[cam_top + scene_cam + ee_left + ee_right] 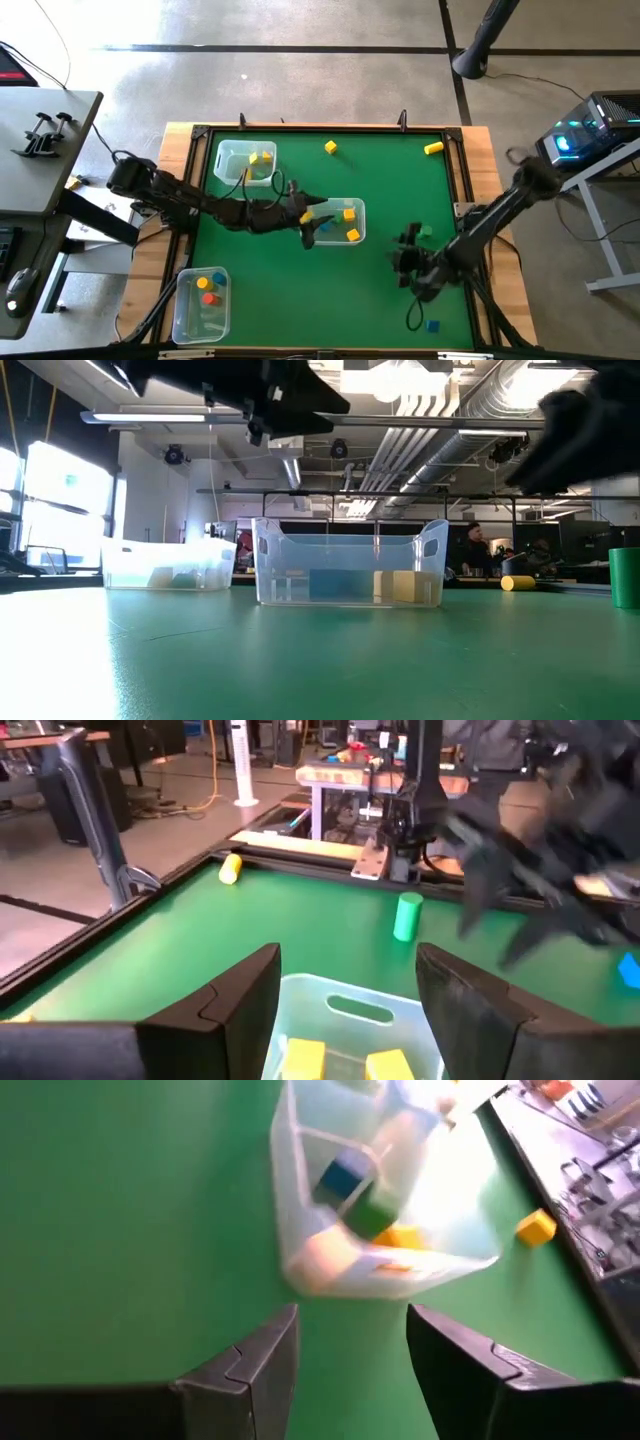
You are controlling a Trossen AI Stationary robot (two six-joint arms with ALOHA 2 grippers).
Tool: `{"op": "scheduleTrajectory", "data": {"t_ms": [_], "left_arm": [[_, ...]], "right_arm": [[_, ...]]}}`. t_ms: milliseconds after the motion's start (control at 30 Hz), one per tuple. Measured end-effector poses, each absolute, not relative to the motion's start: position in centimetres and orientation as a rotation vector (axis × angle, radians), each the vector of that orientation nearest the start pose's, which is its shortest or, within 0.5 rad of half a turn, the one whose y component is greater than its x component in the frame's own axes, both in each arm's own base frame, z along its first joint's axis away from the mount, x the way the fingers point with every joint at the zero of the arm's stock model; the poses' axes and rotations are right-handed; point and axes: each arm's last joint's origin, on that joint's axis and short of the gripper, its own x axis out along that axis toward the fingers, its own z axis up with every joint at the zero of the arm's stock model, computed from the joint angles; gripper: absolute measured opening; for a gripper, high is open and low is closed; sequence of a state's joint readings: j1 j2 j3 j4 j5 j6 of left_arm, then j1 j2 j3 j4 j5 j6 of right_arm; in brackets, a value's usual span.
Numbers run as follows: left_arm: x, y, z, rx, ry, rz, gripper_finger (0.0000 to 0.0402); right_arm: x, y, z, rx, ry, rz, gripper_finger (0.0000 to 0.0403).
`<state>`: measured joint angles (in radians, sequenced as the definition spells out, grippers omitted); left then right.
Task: Sort blocks by size
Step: Put the yellow cylindrical block into the bottom left transparent bin
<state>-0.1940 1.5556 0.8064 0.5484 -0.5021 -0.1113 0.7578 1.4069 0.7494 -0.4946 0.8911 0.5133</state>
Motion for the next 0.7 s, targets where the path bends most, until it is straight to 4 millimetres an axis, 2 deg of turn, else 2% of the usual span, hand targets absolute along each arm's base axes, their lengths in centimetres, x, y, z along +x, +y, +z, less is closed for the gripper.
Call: {"op": "scheduleTrajectory", "data": {"t_ms": [167, 300, 467, 567, 700], "left_arm": [[31.9, -6.0, 21.8, -0.024, 0.194, 0.317, 0.0216], [31.5, -6.3, 21.3, -0.025, 0.201, 0.343, 0.0216], [31.5, -6.4, 21.2, -0.034, 0.201, 0.35, 0.0216], [31.5, -6.4, 21.2, -0.035, 0.201, 0.351, 0.0216], [31.5, -6.4, 21.2, -0.036, 0.2, 0.351, 0.0216]], "right_arm": [[19.7, 10.4, 22.6, -0.345, 0.7, -0.271, 0.0181], [19.6, 4.2, 24.6, -0.205, 0.745, -0.422, 0.0181], [18.6, -3.6, 24.5, 0.026, 0.861, -0.73, 0.0181], [17.9, -7.6, 23.6, 0.151, 0.929, -0.867, 0.0181], [16.7, -12.4, 21.7, 0.234, 1.088, -1.001, 0.0181]]}}
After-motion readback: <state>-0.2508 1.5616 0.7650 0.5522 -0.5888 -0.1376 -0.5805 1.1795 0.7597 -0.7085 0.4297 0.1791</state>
